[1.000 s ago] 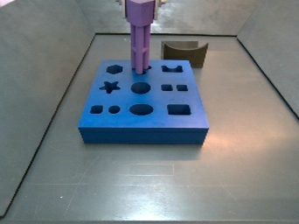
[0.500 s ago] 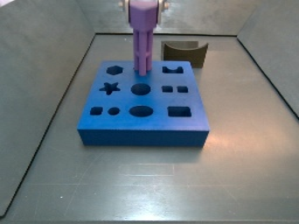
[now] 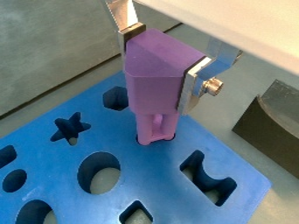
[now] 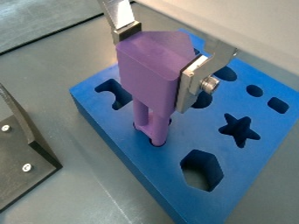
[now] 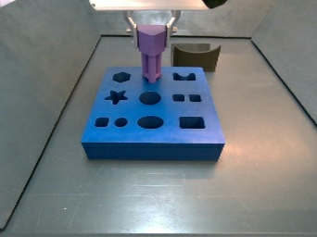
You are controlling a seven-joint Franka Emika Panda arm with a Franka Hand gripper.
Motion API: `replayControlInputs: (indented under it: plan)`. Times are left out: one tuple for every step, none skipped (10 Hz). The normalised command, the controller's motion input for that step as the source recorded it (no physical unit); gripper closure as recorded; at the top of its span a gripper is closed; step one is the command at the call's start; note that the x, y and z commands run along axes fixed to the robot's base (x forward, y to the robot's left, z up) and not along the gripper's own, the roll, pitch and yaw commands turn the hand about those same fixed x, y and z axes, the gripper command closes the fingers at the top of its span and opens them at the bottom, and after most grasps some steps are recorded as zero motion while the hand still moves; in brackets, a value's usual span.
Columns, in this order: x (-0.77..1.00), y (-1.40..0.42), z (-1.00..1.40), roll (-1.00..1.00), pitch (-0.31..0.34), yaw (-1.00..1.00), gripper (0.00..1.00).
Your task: Insert the 3 prong object.
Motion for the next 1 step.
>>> replayControlInputs:
  plan:
    - [0.00,0.00,0.00,0.00,0.000,0.00,1.00]
